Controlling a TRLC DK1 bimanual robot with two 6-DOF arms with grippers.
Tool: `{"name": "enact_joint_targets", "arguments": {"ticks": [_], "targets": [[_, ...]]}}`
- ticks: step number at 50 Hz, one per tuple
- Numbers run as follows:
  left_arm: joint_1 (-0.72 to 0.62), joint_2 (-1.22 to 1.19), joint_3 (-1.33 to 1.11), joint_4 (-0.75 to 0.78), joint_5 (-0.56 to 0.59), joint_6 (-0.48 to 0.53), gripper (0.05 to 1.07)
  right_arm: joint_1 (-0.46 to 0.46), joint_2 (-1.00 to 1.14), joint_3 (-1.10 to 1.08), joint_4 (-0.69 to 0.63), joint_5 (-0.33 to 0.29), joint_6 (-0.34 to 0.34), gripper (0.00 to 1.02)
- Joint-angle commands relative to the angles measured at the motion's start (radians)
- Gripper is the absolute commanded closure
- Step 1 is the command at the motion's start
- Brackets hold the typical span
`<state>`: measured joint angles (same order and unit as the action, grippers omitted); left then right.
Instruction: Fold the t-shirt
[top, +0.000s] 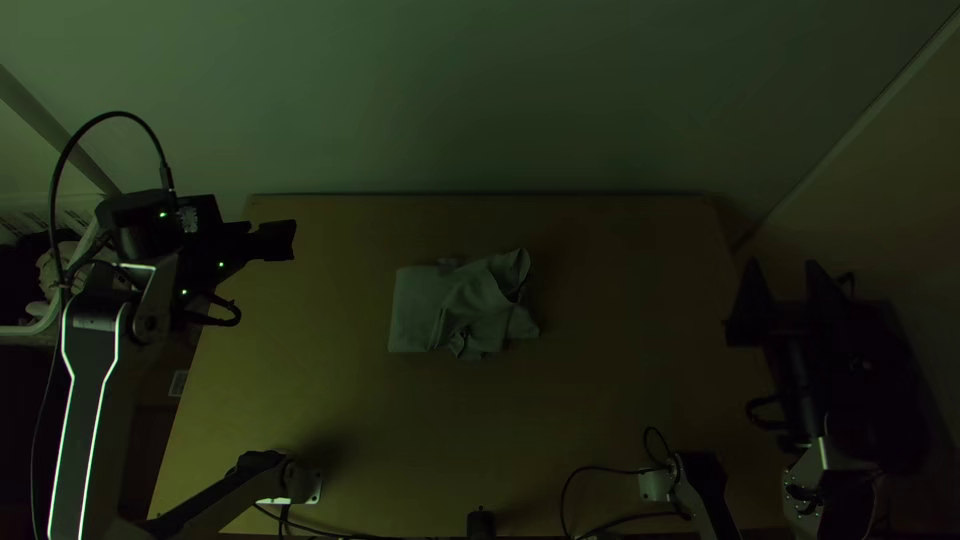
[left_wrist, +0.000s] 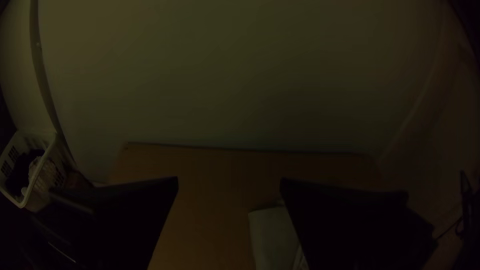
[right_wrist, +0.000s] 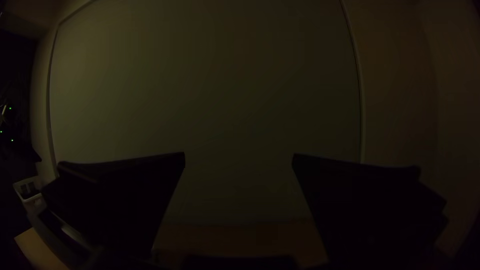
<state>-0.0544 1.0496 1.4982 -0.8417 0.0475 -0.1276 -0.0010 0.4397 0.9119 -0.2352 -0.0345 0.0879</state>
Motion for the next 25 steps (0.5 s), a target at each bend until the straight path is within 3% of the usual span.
{"name": "enact_joint_targets", "arguments": {"ticks": [1, 25], "targets": [[0.057, -0.108, -0.096, 0.049, -0.001, 0.043, 0.09, -0.011, -0.064, -0.039, 0.048, 0.008, -0.022, 0.04], [0.284, -0.513, -0.592, 0.409, -0.001, 0.123, 0.09, -0.028, -0.262, -0.191, 0.126, 0.013, -0.048, 0.04]]}}
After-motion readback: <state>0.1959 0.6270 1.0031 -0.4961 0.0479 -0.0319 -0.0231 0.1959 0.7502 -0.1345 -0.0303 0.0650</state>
